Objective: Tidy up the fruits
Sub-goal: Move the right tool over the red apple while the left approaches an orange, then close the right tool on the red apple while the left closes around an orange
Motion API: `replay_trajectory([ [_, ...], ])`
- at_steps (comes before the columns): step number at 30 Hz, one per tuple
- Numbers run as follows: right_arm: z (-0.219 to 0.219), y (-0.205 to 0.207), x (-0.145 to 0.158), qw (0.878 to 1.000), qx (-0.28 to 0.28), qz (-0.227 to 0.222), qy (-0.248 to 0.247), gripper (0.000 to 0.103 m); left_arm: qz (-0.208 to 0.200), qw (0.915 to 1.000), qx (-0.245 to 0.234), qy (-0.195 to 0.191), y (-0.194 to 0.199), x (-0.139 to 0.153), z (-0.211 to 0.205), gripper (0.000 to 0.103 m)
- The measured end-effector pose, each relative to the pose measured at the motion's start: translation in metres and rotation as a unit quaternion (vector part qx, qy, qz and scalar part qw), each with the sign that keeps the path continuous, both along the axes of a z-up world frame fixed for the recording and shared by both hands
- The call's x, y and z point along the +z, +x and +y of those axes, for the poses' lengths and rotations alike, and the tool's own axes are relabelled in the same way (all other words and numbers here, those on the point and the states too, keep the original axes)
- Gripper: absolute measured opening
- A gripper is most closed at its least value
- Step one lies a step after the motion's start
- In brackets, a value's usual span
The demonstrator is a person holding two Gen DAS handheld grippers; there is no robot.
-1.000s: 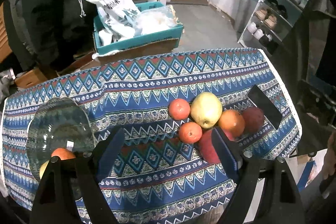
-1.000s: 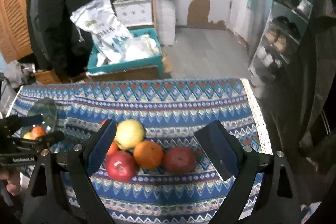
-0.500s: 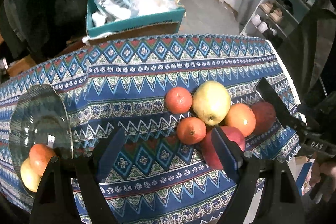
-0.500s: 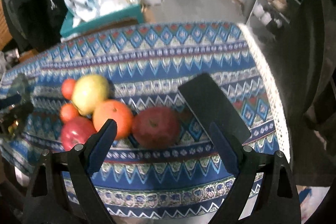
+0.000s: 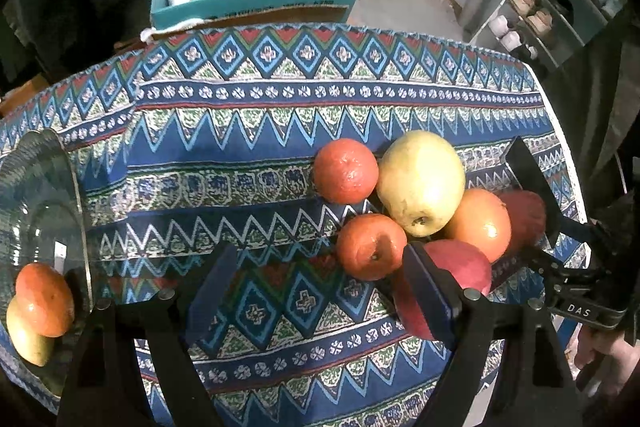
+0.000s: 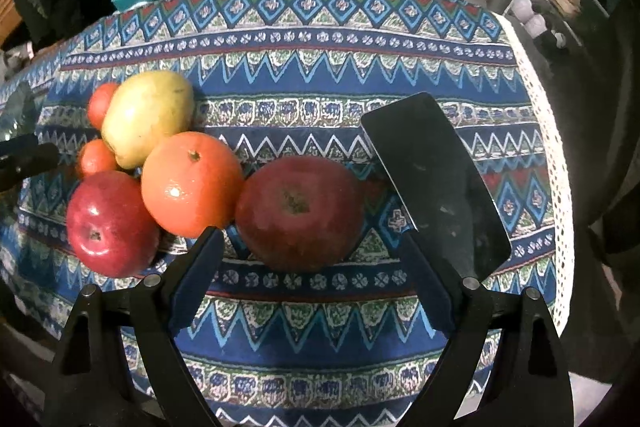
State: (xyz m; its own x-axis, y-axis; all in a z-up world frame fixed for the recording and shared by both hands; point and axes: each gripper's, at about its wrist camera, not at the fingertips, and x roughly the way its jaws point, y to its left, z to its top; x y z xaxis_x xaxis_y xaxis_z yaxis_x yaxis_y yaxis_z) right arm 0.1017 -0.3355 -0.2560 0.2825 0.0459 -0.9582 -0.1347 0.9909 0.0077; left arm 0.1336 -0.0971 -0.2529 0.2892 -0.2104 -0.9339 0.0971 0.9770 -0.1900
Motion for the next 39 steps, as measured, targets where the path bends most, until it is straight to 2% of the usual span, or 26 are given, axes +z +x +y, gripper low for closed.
replay_trajectory([
  [6, 0.003, 0.009, -0.016, 1.000, 0.007, 0.012, 0.012, 0.079, 0.021, 0.9997, -0.003, -0.012, 0.007, -0.015, -0.005, 0.086],
  [12, -0.005, 0.015, -0.021, 0.999, 0.002, 0.012, 0.033, 0.076, 0.042, 0.9984, -0.006, -0.037, 0.012, -0.031, -0.011, 0.086],
  [18, -0.007, 0.014, -0.019, 0.999, 0.003, 0.009, 0.038, 0.076, 0.042, 0.9976, -0.005, -0.055, 0.017, -0.037, -0.012, 0.084],
  [21, -0.006, 0.014, -0.019, 0.999, -0.001, 0.008, 0.038, 0.075, 0.042, 0.9962, -0.008, -0.075, 0.017, -0.038, -0.014, 0.074],
  [23, -0.007, 0.013, -0.018, 0.999, -0.008, 0.006, 0.040, 0.075, 0.041, 0.9952, -0.015, -0.087, 0.016, -0.037, -0.016, 0.061],
  [26, -0.008, 0.013, -0.017, 0.999, -0.021, 0.002, 0.044, 0.075, 0.036, 0.9947, -0.031, -0.091, 0.015, -0.033, -0.020, 0.047],
  [32, -0.012, 0.011, -0.005, 0.998, -0.037, -0.015, 0.050, 0.073, 0.016, 0.9977, -0.048, -0.046, 0.009, -0.026, -0.030, 0.044],
  [39, -0.015, 0.010, 0.010, 0.997, -0.045, -0.030, 0.057, 0.065, 0.003, 0.9982, -0.059, 0.013, 0.005, -0.018, -0.023, 0.044],
])
